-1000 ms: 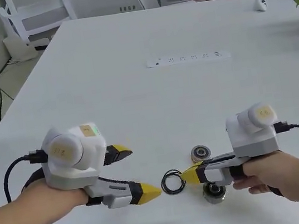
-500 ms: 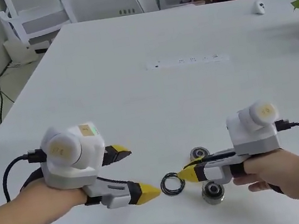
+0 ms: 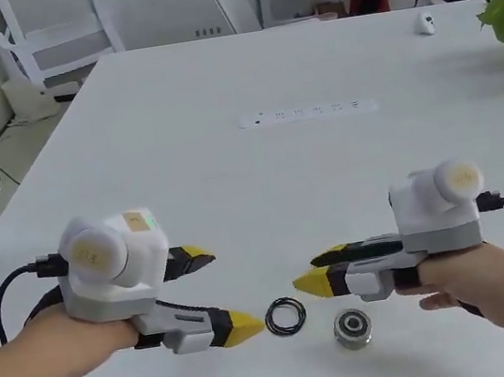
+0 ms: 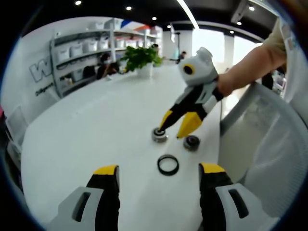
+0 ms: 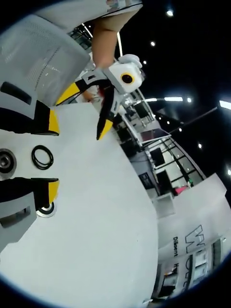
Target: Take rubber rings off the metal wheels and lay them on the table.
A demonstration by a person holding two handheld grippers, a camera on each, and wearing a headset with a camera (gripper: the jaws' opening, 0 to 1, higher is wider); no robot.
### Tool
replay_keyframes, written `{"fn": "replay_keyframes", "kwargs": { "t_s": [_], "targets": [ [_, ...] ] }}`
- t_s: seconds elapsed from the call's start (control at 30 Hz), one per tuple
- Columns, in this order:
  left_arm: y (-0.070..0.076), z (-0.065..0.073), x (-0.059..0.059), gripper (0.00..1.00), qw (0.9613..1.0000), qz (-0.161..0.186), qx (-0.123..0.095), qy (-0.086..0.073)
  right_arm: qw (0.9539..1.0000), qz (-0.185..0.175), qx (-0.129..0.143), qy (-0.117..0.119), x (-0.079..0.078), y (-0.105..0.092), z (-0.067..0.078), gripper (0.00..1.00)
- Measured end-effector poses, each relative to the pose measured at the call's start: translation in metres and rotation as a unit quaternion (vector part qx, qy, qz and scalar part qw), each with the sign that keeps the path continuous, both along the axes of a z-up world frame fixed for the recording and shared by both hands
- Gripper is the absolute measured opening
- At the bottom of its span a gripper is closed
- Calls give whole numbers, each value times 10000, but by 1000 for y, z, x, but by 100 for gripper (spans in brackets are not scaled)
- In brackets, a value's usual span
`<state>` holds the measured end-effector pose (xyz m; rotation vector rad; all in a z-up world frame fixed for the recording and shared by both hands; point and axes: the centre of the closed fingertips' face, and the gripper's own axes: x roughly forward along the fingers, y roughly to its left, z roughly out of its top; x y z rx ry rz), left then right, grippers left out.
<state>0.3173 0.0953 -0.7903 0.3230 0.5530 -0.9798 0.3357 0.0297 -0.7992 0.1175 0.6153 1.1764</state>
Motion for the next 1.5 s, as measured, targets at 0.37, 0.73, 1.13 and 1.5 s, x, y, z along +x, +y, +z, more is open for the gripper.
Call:
{"fn": "replay_keyframes", "kwargs": {
  "t_s": [0.37,0.73,1.13,1.5],
  "targets": [
    [1,12,-1,68,9999,60,-106,-103,9990,-23,32,-446,-6,-20,22,48],
    [-4,24,-8,69,9997,11,-167,-197,9935,177,-301,-1085,-20,-40,35,60],
    [-4,27,-15,71,9995,10,-231,-210,9908,-38,-417,-1291,-28,-72,39,71],
    [0,36,-23,74,9989,174,-338,-259,9906,-363,-461,-1235,-37,-102,33,78]
  ]
}}
